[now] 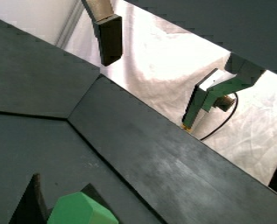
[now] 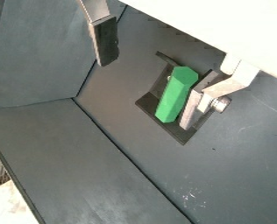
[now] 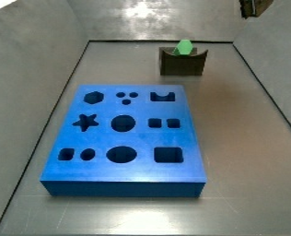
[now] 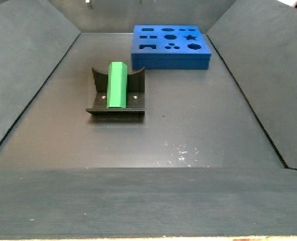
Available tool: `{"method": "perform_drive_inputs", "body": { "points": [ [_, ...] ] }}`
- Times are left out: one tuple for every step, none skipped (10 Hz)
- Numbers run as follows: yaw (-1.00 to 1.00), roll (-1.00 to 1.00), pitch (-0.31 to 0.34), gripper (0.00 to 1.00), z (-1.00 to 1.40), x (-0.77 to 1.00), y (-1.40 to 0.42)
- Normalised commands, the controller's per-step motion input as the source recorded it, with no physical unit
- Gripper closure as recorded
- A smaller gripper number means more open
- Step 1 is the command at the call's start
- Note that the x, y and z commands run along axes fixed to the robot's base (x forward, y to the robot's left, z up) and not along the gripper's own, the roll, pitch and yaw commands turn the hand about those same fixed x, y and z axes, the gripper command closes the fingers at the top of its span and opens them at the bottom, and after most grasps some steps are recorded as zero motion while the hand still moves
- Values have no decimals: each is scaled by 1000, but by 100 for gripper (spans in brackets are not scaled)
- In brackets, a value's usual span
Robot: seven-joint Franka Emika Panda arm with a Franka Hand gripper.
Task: Pick up the hexagon object. Move up. Place the hexagon object on the fixture. Regrasp the hexagon object. Move to above the board. Insert the hexagon object.
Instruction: Regrasp the hexagon object.
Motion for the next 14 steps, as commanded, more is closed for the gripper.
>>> {"method": "perform_drive_inputs", "body": {
  "points": [
    [189,207,-14,0,-1000,66,63],
    [170,198,-24,0,-1000,69,57],
    [133,166,-37,0,-1000,75,45],
    [111,145,-45,0,-1000,84,42],
    [86,116,-52,0,-1000,96,34],
    [68,99,-53,0,-1000,106,30],
    [53,81,-50,0,-1000,115,25],
    [41,73,-48,0,-1000,119,20],
    [32,67,-45,0,-1000,127,15],
    [30,63,-41,0,-1000,129,12],
    [23,56,-34,0,-924,123,3],
    [24,55,-33,0,-834,113,-1],
    [25,52,-25,0,-661,96,-6],
    [29,54,-24,0,-535,88,-7]
  ]
}}
